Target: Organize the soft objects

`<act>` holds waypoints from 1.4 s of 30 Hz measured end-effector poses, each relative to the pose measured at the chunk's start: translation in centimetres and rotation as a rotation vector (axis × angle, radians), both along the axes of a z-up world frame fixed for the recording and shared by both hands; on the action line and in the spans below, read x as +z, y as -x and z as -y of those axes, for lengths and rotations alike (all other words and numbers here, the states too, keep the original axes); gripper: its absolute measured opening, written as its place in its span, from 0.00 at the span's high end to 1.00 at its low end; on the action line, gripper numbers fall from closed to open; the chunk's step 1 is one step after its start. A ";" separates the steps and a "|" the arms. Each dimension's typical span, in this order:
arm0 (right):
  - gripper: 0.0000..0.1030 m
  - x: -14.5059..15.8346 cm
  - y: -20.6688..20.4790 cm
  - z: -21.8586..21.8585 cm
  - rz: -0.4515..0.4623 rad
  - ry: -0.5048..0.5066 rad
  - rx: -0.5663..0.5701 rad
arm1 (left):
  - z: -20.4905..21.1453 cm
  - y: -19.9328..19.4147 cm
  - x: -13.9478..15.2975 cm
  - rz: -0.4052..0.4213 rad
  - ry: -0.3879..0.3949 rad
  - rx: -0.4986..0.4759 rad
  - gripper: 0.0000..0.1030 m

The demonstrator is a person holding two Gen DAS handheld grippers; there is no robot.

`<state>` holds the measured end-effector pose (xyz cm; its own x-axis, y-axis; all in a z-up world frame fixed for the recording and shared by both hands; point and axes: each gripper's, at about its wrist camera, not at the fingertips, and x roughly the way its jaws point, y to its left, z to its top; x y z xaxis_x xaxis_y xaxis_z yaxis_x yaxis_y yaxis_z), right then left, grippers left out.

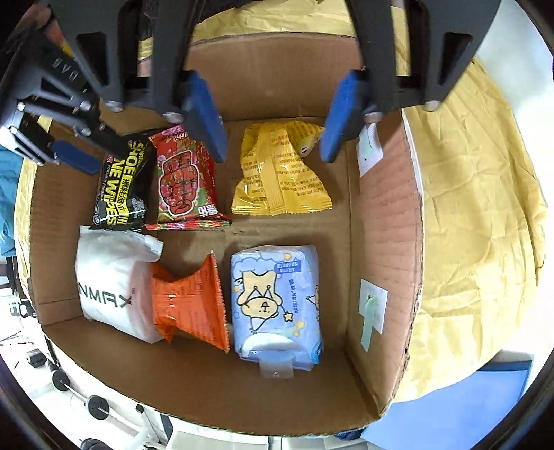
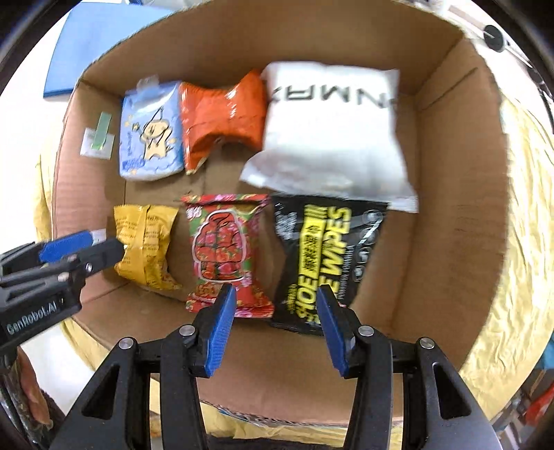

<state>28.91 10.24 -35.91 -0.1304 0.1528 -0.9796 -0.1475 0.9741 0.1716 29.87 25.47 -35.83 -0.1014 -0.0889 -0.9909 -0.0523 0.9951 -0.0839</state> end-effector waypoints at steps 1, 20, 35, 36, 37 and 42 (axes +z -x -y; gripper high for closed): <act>0.48 -0.1 0.1 0.5 0.009 0.004 -0.005 | 0.1 0.1 0.0 0.006 0.000 -0.005 0.29; 0.00 5.5 0.4 5.3 0.162 0.077 -0.048 | 2.0 1.8 5.3 0.159 -0.021 0.042 0.00; 0.00 12.0 3.7 6.9 0.289 0.047 -0.065 | 4.2 5.6 11.9 0.318 -0.069 0.052 0.00; 0.00 13.2 4.5 7.3 0.308 0.041 -0.065 | 4.4 6.2 12.9 0.338 -0.067 0.057 0.00; 0.00 14.1 5.0 7.6 0.321 0.037 -0.066 | 4.5 6.8 13.9 0.359 -0.066 0.065 0.00; 0.00 19.5 9.0 9.1 0.391 -0.005 -0.059 | 5.6 10.1 19.3 0.463 -0.083 0.070 0.00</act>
